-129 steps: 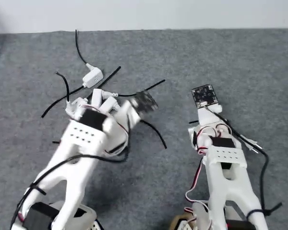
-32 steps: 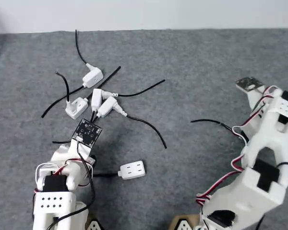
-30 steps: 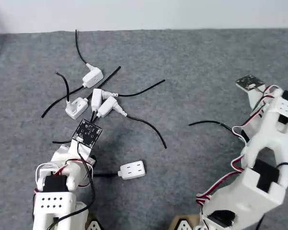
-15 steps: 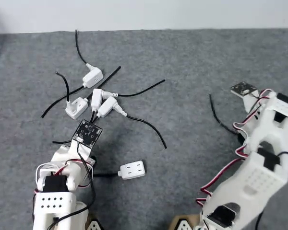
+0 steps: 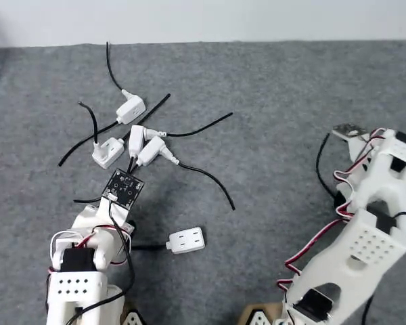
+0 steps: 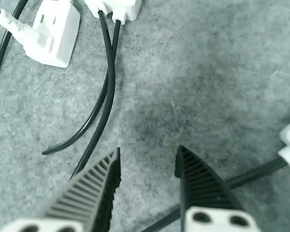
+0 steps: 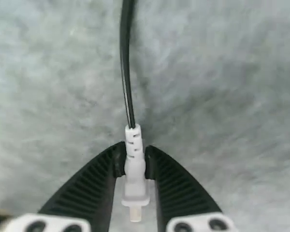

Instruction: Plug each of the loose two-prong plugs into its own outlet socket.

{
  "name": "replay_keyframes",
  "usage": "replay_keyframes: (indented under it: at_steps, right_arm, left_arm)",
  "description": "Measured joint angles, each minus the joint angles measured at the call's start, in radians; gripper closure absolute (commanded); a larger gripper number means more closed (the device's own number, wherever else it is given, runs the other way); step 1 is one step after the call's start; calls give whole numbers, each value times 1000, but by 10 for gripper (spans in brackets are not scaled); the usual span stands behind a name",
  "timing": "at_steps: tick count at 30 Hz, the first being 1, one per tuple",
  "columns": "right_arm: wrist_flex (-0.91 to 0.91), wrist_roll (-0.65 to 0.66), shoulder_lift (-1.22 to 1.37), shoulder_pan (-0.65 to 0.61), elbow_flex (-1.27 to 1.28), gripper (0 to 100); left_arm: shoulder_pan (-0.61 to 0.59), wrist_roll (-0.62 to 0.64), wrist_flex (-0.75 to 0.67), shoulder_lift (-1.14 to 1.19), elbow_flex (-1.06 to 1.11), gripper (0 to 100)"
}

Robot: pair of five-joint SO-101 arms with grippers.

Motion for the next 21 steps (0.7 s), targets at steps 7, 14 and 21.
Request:
replay_keyframes:
  at_steps: [7, 14, 21]
  right_arm:
    - [141, -773, -118, -84, -21, 991]
    - [216, -1427, -127, -302, -21, 991]
    - [189, -1900, -127, -278, -21, 987]
  left_arm:
    - [0, 0, 0, 0, 0, 830]
    - [0, 0, 0, 0, 0, 830]
    - [0, 0, 0, 0, 0, 830]
